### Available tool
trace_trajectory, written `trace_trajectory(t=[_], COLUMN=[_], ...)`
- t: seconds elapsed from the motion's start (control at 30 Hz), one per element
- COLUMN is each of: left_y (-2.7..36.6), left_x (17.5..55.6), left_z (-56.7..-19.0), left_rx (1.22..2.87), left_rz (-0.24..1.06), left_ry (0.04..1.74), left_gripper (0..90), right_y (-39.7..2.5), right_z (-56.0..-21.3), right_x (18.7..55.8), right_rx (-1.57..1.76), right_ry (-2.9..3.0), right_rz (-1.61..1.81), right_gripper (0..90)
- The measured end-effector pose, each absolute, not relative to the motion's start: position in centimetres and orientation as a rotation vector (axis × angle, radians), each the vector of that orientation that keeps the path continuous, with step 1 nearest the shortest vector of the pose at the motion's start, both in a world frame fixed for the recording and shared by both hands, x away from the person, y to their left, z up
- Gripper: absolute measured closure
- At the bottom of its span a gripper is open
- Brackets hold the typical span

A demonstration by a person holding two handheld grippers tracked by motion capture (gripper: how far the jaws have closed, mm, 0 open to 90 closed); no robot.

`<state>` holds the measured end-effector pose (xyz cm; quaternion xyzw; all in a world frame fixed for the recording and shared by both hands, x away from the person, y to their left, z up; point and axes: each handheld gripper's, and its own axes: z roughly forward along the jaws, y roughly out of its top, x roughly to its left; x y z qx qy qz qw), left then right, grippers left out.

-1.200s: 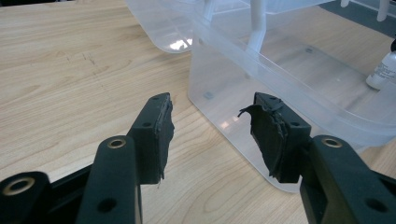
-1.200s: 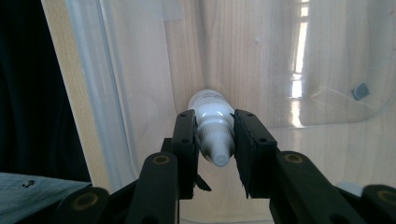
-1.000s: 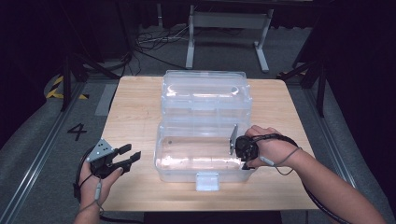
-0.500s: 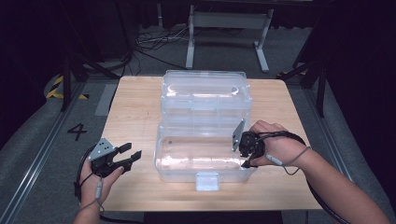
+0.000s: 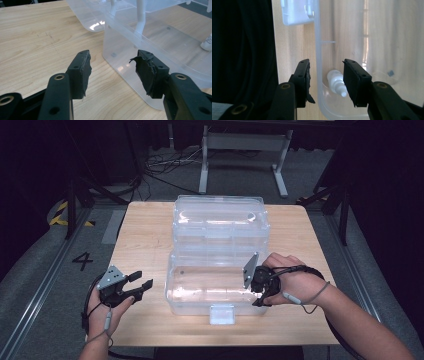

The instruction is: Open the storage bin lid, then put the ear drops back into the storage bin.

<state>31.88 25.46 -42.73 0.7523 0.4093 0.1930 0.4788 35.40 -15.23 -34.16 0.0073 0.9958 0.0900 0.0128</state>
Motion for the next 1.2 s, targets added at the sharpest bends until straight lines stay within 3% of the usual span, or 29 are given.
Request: trace_trajectory(t=[0.43,0.63,0.73,1.2], left_y=[25.5,25.6,25.6,25.0], left_x=[32.2,32.3,32.4,33.9], left_z=[-42.2,-42.0,-41.8,-39.4], left_rx=[1.826,1.809,1.814,1.784], left_rz=[0.491,0.514,0.543,0.483], left_ry=[0.964,0.994,1.001,0.966], left_gripper=[46.9,49.1,51.2,47.7], right_y=[-13.8,-13.8,-14.0,-14.4], right_z=[-37.6,-38.6,-38.7,-38.8], right_x=[35.3,35.2,35.0,34.7], right_rx=[-0.005,-0.005,-0.03,-0.012], right_ry=[3.136,3.15,3.121,3.084], right_rz=[0.228,0.228,0.248,0.309], right_gripper=[62.4,72.5,83.3,84.1])
